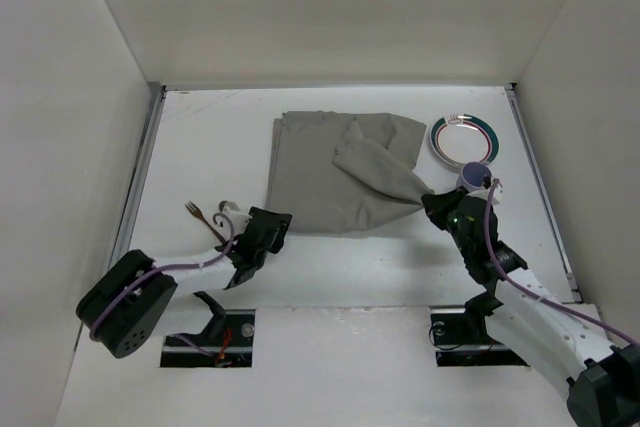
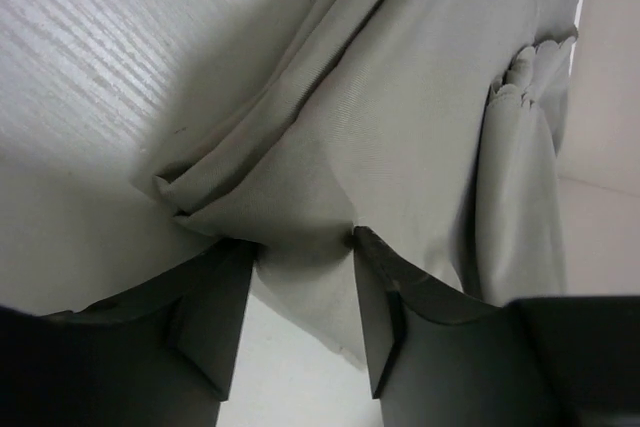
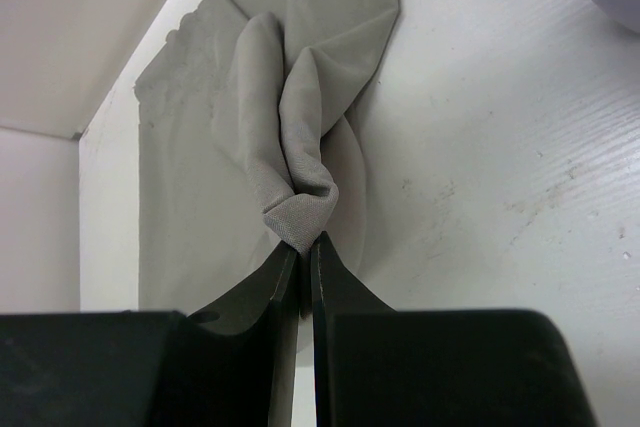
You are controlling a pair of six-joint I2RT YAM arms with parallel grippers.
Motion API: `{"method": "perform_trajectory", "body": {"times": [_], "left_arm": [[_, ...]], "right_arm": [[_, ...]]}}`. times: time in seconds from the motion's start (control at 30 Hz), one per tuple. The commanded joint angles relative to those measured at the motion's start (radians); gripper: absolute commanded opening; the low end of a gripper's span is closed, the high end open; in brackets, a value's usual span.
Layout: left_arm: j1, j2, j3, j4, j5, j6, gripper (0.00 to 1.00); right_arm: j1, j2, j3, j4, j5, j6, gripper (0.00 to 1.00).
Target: Set the dinner table for one person
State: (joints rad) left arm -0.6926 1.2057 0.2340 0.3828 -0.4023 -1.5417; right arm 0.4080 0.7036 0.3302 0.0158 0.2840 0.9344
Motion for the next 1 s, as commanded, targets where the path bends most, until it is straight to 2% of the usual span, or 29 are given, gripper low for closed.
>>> {"method": "perform_trajectory", "body": {"times": [0.0, 0.17, 0.3, 0.4, 0.6, 0.73, 0.97], "left_arm": [[-0.006, 0.101, -0.065, -0.012, -0.075, -0.005, 0.39], [0.012, 0.141, -0.09, 0.108, -0.086, 0.029, 0.21], [0.063, 0.056, -0.093, 0.094, -0.079, 0.109, 0.09], [0.107, -0.055, -0.056, 0.025, -0.075, 0.195, 0.04], [0.147, -0.362, 0.196, -0.176, -0.147, 0.498, 0.0], [0.167, -0.419, 0.384, -0.183, -0.153, 0.629, 0.0], [0.183, -0.4, 0.666, -0.174, -0.127, 0.759, 0.0]], "right_arm": [[0.012, -0.01, 0.02, 0.059, -0.002, -0.017, 0.12], [0.012, 0.017, 0.038, 0.064, -0.011, -0.031, 0.12], [0.012, 0.046, 0.046, 0.081, -0.014, -0.032, 0.12], [0.012, 0.072, 0.069, 0.095, -0.016, -0.051, 0.09], [0.015, 0.053, 0.223, 0.064, 0.007, -0.146, 0.02], [0.044, 0.019, 0.39, 0.021, 0.076, -0.215, 0.0], [0.146, 0.025, 0.711, -0.025, 0.181, -0.305, 0.0]]}}
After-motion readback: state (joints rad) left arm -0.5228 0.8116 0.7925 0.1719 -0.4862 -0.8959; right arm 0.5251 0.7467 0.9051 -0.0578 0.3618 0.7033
